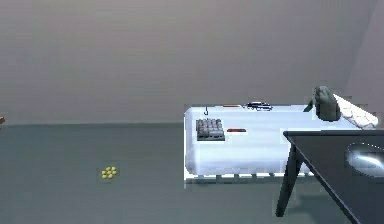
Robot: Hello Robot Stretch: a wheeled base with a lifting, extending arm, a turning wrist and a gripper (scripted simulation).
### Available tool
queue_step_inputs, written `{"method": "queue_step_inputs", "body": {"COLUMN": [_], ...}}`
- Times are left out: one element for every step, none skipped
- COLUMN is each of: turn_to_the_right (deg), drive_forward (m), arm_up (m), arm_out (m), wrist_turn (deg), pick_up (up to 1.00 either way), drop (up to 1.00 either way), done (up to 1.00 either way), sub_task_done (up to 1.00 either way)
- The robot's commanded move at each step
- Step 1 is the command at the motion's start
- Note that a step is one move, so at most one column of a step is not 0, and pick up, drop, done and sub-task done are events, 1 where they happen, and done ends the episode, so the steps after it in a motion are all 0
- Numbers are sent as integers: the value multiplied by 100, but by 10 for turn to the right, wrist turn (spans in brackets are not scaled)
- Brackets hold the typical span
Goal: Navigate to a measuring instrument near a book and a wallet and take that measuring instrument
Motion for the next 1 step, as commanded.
{"method": "queue_step_inputs", "body": {"turn_to_the_right": [0], "drive_forward": [0], "arm_up": [0], "arm_out": [0], "wrist_turn": [0], "pick_up": [100], "drop": [0], "done": [0], "sub_task_done": [0]}}
